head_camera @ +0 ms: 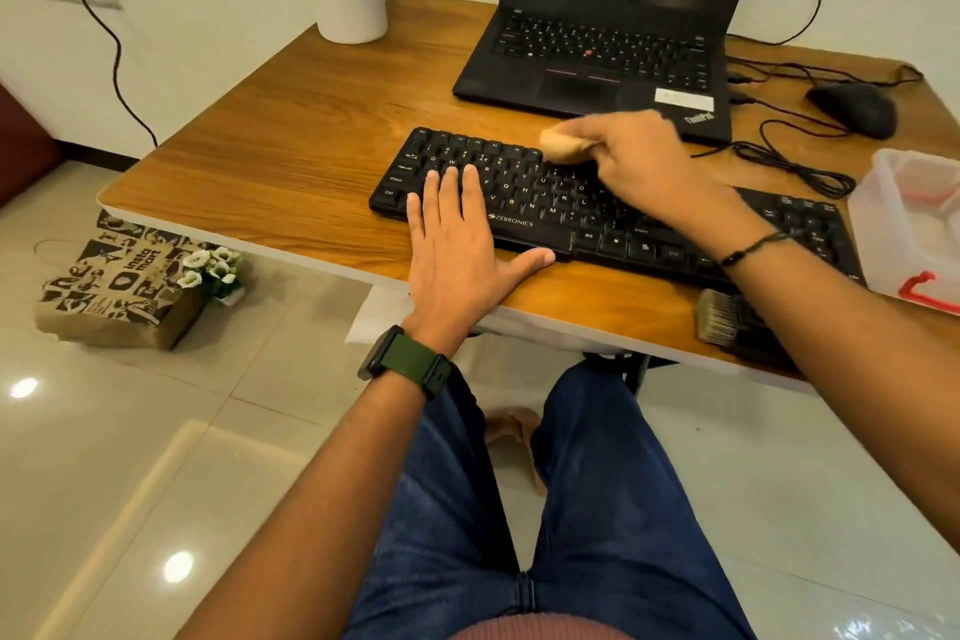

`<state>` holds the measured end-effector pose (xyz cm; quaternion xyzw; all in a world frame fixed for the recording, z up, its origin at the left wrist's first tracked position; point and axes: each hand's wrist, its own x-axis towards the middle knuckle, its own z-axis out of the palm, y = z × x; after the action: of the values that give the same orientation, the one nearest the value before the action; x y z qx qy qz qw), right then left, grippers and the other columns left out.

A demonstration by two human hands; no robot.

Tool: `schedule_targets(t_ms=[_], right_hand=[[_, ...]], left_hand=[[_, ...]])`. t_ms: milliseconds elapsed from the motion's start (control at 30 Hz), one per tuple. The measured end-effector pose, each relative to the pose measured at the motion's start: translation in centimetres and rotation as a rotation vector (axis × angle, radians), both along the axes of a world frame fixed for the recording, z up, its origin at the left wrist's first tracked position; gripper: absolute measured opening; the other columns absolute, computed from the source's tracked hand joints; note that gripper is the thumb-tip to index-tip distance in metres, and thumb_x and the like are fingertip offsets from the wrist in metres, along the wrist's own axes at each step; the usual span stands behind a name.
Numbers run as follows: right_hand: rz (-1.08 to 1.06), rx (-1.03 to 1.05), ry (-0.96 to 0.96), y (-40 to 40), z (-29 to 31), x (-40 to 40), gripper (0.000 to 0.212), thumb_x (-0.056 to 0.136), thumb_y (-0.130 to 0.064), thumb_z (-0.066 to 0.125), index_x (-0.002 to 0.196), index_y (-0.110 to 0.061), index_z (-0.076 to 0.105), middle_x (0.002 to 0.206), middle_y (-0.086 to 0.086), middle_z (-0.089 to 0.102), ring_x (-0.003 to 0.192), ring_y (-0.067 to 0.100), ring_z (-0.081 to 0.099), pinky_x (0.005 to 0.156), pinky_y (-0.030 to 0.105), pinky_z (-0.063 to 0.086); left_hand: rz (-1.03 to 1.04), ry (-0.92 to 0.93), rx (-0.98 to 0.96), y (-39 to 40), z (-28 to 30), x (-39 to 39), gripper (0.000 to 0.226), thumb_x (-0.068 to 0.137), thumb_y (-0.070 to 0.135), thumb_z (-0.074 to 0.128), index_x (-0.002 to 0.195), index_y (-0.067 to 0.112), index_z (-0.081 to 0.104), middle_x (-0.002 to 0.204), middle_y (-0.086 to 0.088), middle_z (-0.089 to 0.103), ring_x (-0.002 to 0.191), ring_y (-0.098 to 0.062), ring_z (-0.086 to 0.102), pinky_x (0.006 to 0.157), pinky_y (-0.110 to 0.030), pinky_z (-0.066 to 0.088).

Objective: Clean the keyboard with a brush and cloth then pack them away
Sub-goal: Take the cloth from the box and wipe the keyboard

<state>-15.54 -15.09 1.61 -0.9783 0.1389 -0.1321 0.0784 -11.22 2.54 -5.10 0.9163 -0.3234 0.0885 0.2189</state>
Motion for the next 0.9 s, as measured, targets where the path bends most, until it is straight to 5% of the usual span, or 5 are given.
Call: schedule_targets(t_ms=[133,300,467,600,900], right_hand=[[0.144,-0.012,0.027,3.2,-2.3,-3.2,0.042,0.089,-0.001,0.045,0.128,-0.014,0.055,0.13,0.01,0.057,0.123,0.029,0.048,0.101,0.042,0.039],[0.306,0.065,-0.005,4.2,-1.9,-8.1,0.04,0.086,-0.002,0.044,0.122,-0.01,0.06,0.126,0.012,0.059,0.122,0.029,0.05,0.102,0.031,0.03],[0.105,0.15,-0.252,0.2,0.9,-4.6,0.045,0.087,0.004,0.045,0.127,-0.014,0.056,0.128,0.006,0.058,0.12,0.014,0.05,0.102,0.023,0.035],[0.077,0.006,-0.015,-1.5,-0.6,-1.8,0.043,0.091,-0.001,0.044,0.129,-0.019,0.054,0.128,0.009,0.058,0.118,0.028,0.053,0.1,0.039,0.041],[0.278,0.06,0.092,2.4,-1.7,-8.4,0.044,0.09,-0.001,0.047,0.131,-0.018,0.052,0.136,0.005,0.051,0.131,0.02,0.042,0.109,0.03,0.026]], left_hand=[[0.008,-0.013,0.008,0.0,-0.1,0.1,0.112,0.069,0.076,0.049,0.146,0.006,0.008,0.153,-0.015,0.014,0.143,-0.028,0.001,0.114,-0.043,-0.003],[0.0,-0.023,0.018,-0.2,-0.5,0.2,0.106,0.075,0.069,0.052,0.146,0.006,0.006,0.154,-0.014,0.012,0.143,-0.028,0.0,0.114,-0.043,-0.003],[-0.001,-0.009,-0.022,-0.1,-0.2,0.1,0.112,0.068,0.074,0.052,0.146,0.006,0.01,0.153,-0.015,0.016,0.143,-0.029,0.002,0.115,-0.043,-0.003],[-0.003,-0.006,-0.022,0.0,-0.2,0.0,0.112,0.069,0.074,0.051,0.146,0.005,0.01,0.152,-0.015,0.016,0.143,-0.029,0.002,0.115,-0.043,-0.003],[0.004,-0.012,0.013,-0.1,-0.2,0.1,0.107,0.073,0.069,0.052,0.146,0.006,0.007,0.153,-0.015,0.013,0.143,-0.029,0.0,0.115,-0.042,-0.002]])
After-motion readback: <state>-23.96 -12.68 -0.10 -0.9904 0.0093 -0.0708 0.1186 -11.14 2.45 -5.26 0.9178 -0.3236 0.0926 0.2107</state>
